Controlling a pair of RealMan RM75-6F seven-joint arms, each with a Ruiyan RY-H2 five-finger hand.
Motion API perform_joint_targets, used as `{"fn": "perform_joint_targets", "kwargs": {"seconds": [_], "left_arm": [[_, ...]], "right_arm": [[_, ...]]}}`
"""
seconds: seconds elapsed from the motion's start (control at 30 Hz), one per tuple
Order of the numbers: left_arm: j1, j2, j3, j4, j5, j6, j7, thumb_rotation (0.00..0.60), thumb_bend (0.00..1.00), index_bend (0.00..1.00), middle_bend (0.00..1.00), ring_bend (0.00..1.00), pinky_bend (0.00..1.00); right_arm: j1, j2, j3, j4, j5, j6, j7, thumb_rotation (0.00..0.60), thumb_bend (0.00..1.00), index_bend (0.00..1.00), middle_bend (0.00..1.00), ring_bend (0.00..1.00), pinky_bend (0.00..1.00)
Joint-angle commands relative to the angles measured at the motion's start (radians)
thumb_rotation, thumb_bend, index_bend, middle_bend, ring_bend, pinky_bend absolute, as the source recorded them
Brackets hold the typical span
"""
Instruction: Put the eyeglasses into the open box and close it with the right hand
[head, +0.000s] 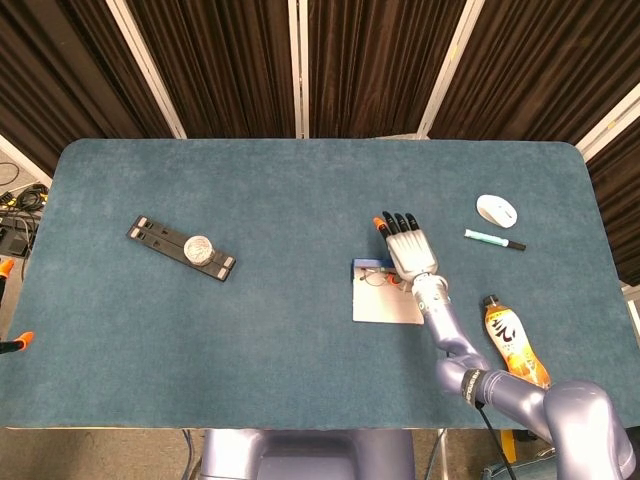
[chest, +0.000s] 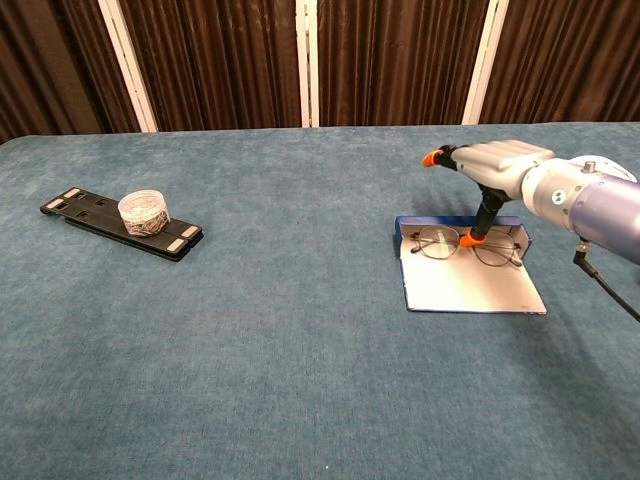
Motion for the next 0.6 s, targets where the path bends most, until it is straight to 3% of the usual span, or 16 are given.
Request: {"fn": "perform_joint_targets", "kwargs": {"seconds": [0.03, 0.37, 0.6], "left_arm": [[0.000, 0.000, 0.000, 0.000, 0.000, 0.001, 0.001, 0.600, 0.00, 0.00, 0.00, 0.00, 0.00], [-0.001, 0.000, 0.001, 0.000, -0.001, 0.000, 0.002, 0.600, 0.00, 0.00, 0.00, 0.00, 0.00], [0.000, 0.002, 0.003, -0.004, 0.004, 0.004, -0.001, 0.600, 0.00, 0.00, 0.00, 0.00, 0.00]], "right_arm": [[0.004, -0.009, 0.009, 0.013, 0.007, 0.001, -0.006, 0.600, 0.00, 0.06, 0.00, 0.00, 0.00], [0.001, -0.009, 0.010, 0.009, -0.007, 0.011, -0.022, 0.600, 0.00, 0.06, 0.00, 0.00, 0.00], [-0.034, 0.063, -0.013, -0.139, -0.068, 0.060, -0.009, 0.600, 0.00, 0.06, 0.00, 0.00, 0.00]]}}
